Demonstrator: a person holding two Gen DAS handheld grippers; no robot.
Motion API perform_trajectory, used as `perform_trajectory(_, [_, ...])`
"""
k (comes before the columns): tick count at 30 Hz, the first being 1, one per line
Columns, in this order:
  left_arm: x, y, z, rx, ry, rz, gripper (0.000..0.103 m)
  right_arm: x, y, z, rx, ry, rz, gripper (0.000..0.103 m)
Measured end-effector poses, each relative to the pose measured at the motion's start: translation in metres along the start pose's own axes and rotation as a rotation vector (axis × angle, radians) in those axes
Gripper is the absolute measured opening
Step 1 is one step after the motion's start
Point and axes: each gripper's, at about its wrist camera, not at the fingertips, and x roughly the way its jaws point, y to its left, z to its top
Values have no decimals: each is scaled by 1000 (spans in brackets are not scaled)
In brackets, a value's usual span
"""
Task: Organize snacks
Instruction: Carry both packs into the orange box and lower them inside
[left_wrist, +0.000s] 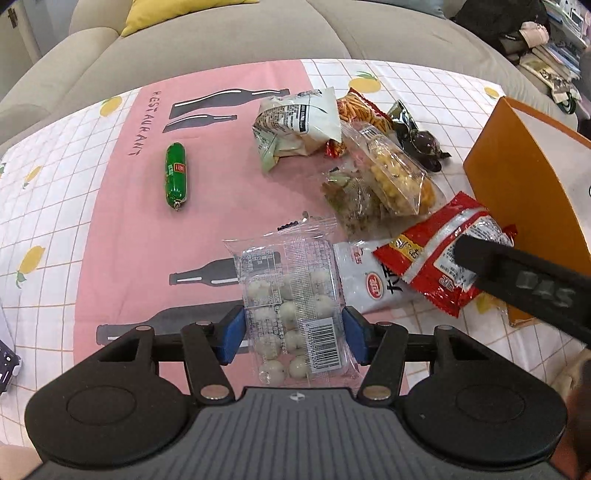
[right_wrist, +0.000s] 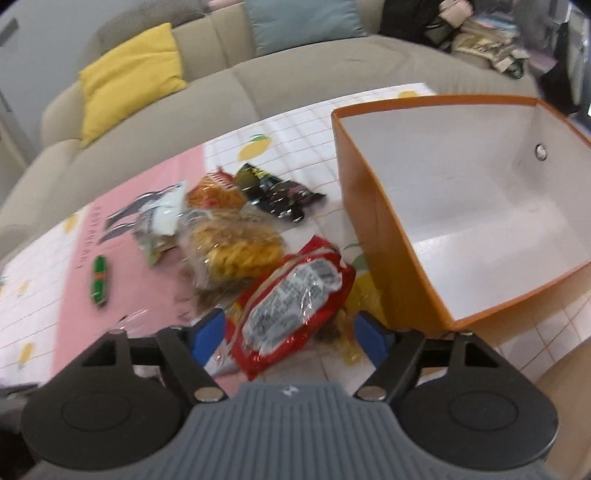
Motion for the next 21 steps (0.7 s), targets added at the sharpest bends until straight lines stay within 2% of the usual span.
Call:
perform_trajectory(4, [3,4,1,-16,2,-8,64,13,12,-2,-44,-28,-75,82])
perform_trajectory(7, [5,6,0,-24,7,-13,64,21,13,-3,-40,-24,-94,80])
perform_trajectory(8, [6,7,0,-26,9,-13,64,23,13,-4,-42,-26,-102,76])
perform_trajectory(9, [6,7,-1,-27,10,-14,64,24,14,-6,-50,-29,-113,65])
perform_trajectory(11, [5,9,-2,-30,11,-14,64,24,16,-11,-80,-43,-114,62])
perform_trajectory(16, [-1,9,-3,-33,7,-14,64,11,16,-15,-127,-60,-73,41])
perform_trajectory(21, [-18,5,-4,-21,-18,-14,64,-9,15,-15,-154,-65,0,34])
